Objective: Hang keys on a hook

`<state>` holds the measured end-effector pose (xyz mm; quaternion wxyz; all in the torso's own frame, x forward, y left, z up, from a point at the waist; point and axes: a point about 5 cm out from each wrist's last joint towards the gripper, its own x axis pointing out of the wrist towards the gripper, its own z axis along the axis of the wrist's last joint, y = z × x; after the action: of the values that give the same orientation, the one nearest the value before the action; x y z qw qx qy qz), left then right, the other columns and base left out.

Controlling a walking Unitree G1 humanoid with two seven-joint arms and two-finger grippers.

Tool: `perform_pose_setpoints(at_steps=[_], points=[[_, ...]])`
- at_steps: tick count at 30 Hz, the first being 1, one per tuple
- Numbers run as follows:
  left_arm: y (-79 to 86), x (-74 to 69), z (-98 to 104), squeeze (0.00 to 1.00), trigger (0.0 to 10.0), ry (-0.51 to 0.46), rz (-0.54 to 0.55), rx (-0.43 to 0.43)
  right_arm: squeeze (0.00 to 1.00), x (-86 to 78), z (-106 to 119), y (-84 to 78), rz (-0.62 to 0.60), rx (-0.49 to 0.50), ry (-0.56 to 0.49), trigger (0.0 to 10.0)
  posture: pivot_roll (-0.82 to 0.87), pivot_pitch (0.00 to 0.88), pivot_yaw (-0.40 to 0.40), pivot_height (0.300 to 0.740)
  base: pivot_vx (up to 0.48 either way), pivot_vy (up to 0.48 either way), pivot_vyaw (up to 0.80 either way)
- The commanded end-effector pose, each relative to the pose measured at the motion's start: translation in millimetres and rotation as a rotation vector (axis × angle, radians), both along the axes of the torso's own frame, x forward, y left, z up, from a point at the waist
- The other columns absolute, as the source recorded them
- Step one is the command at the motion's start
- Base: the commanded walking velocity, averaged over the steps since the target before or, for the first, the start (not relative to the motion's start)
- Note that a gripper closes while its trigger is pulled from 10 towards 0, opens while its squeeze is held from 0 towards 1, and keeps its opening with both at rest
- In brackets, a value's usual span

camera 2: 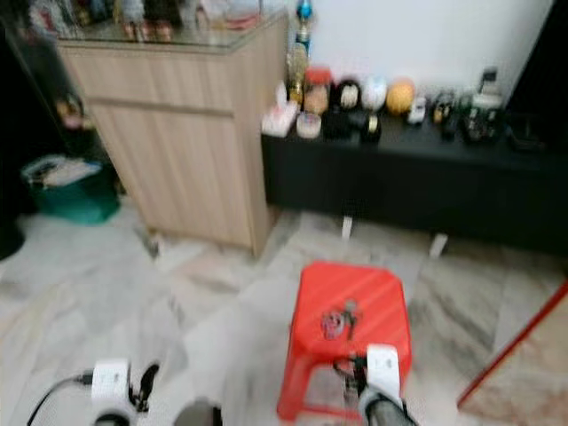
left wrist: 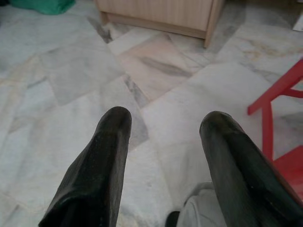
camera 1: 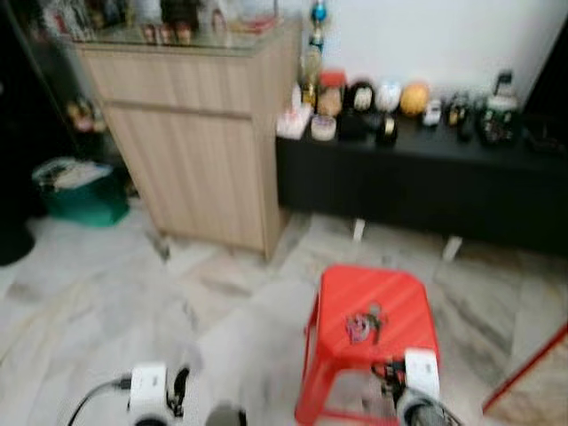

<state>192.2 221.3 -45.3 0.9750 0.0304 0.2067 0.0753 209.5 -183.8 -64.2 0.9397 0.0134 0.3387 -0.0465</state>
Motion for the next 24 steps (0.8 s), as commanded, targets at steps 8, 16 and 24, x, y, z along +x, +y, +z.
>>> perform_pose_setpoints(at_steps=[8, 16, 24], points=[[-2.3, 1.8, -0.2, 0.00, 10.0, 0.003, -0.001, -0.009, 0.00, 26.6, 18.2, 1.9, 0.014, -0.030, -0.102, 10.0, 0.06, 0.000, -0.046, 0.627, 0.000, 0.000, 0.00], [-2.6, 1.0, -1.4, 0.00, 10.0, 0.015, -0.007, -0.008, 0.00, 27.1, 18.1, 10.6, 0.046, -0.021, -0.111, 10.0, 0.06, 0.000, -0.045, 0.622, 0.000, 0.000, 0.00], [-2.8, 1.3, -1.9, 0.00, 10.0, 0.021, -0.009, -0.015, 0.00, 33.9, 22.2, 18.7, 0.054, 0.000, -0.132, 10.0, 0.07, 0.000, -0.042, 0.622, 0.000, 0.000, 0.00]])
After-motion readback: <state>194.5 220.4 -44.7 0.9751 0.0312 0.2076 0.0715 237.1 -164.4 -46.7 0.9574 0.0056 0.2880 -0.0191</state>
